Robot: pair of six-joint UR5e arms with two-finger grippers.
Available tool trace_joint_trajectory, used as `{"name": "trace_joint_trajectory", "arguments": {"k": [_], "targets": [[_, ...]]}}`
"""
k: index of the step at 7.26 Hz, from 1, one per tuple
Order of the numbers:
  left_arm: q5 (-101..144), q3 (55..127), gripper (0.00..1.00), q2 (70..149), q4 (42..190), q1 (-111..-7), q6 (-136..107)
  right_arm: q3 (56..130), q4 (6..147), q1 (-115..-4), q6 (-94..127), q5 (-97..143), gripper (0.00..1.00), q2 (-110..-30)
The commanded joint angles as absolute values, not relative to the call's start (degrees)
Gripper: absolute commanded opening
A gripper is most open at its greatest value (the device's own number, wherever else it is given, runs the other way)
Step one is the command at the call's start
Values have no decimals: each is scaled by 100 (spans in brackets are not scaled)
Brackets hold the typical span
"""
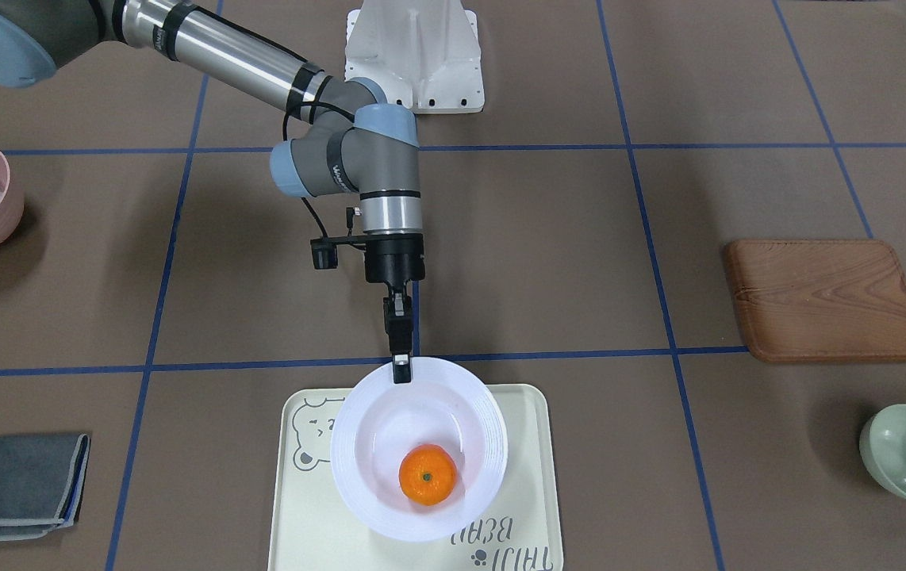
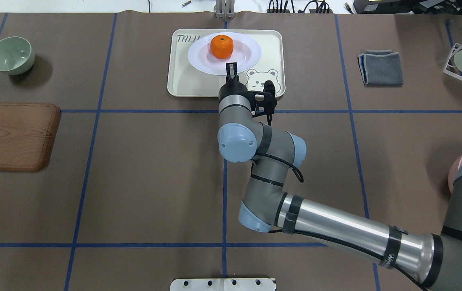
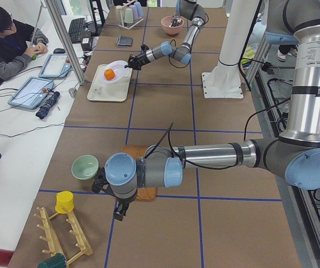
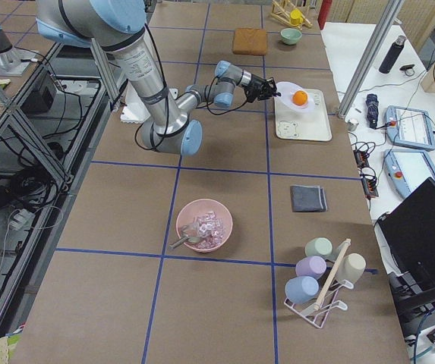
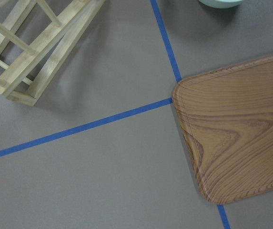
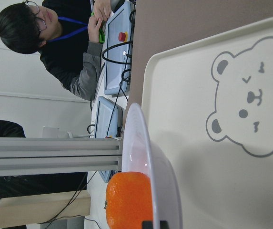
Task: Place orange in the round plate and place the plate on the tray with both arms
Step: 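Lift the plate with the orange and carry it onto the cream bear tray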
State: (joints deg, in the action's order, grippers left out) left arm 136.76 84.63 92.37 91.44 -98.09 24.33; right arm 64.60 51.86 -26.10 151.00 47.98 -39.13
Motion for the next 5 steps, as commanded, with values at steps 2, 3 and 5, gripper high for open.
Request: {"name": "trace_joint_trajectory", "arguments": {"k": [2,3,5], "targets": [[13676,8455,99,9263,9141,-9809,2426,5012,5273,-2760,15170,4860,0,-3182],[13676,8455,99,9264,9141,-9809,2426,4992,5273,-2760,15170,4878,0,-3138],[13676,8455,100,9264,9141,-9809,2426,5010,5282,-2742,15030,4922,99,-3120]]}}
